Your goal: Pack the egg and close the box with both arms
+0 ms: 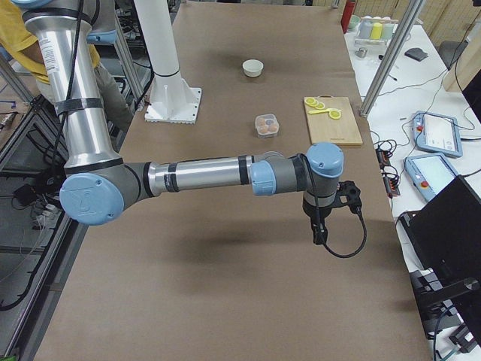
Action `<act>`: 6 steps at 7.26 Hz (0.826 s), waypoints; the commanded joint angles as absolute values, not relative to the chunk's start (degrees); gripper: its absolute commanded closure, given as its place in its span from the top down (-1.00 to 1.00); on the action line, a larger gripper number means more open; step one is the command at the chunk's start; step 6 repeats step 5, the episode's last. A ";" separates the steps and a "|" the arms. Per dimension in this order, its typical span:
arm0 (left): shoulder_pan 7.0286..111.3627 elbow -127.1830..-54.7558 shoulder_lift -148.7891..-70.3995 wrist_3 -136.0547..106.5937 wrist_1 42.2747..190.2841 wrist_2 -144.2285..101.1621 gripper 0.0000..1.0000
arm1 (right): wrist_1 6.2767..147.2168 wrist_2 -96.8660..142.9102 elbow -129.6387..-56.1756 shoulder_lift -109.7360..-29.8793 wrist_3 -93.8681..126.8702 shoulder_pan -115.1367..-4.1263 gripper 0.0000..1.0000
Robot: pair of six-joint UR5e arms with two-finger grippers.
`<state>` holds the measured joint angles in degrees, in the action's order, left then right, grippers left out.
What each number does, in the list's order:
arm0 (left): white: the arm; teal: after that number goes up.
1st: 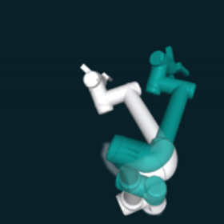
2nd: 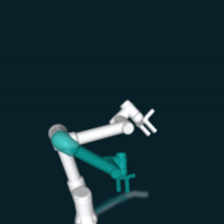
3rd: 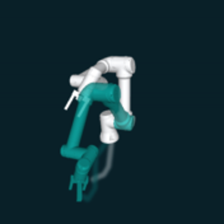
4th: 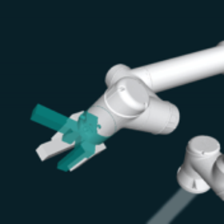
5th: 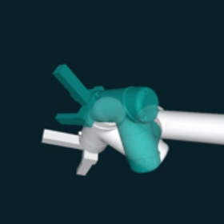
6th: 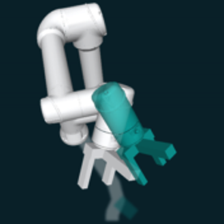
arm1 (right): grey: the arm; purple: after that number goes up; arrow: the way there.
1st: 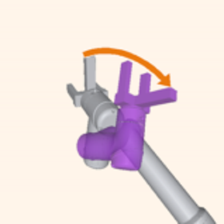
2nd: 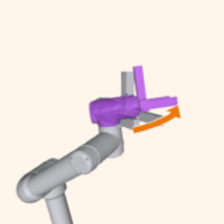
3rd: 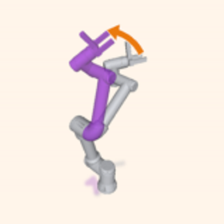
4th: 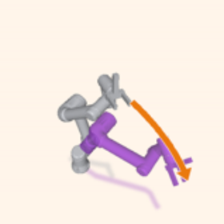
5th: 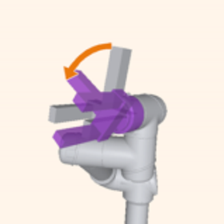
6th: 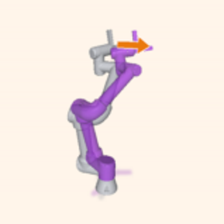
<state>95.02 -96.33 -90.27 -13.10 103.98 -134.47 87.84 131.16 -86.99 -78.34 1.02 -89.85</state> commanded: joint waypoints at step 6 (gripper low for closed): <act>94.83 -86.40 -90.79 -12.92 106.61 -134.21 0.95 | 88.33 131.84 -86.57 -78.40 1.05 -89.74 1.00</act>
